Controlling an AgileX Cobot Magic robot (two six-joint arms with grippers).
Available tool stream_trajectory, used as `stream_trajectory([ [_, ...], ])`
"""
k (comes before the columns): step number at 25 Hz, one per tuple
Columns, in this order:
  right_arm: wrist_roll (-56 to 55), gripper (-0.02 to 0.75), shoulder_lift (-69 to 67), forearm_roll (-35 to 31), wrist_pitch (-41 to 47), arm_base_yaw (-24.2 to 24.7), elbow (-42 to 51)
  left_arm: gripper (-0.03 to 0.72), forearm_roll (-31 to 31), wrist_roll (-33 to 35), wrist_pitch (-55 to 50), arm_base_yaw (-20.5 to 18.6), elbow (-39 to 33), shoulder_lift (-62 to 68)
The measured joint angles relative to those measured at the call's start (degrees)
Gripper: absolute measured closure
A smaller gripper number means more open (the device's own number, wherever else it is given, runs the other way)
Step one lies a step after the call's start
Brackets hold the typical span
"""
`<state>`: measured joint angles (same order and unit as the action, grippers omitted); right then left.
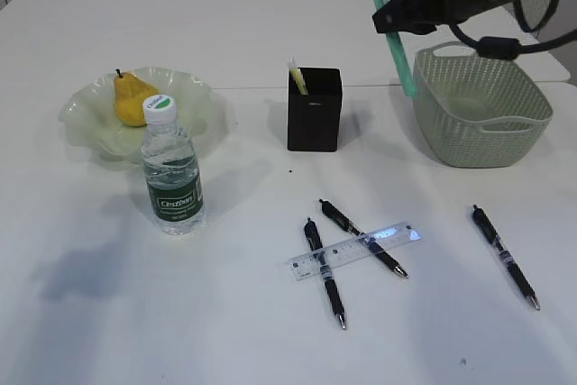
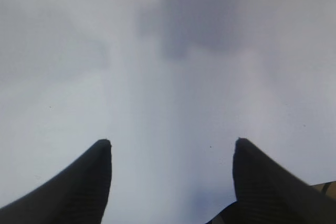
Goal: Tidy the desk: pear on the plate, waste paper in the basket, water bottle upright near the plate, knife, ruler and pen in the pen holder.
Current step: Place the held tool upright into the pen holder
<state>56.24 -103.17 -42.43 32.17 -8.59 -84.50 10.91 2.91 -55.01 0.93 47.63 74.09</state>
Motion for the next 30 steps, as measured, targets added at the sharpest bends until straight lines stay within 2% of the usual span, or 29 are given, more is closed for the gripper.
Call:
stream_trajectory([
  [6, 6.01, 0.6, -4.94, -8.27, -2.2, -1.93, -3.75, 0.178, 0.0, 0.0, 0.0, 0.0, 0.0, 0.0],
  [16, 17.91, 0.6, -14.45, -24.41, -5.54, -2.11, -12.08, 0.178, 0.0, 0.0, 0.0, 0.0, 0.0, 0.0],
  [30, 44.71, 0.6, -26.2, -51.55, -5.92, -2.11, -18.93, 0.178, 0.0, 0.0, 0.32, 0.0, 0.0, 0.0],
])
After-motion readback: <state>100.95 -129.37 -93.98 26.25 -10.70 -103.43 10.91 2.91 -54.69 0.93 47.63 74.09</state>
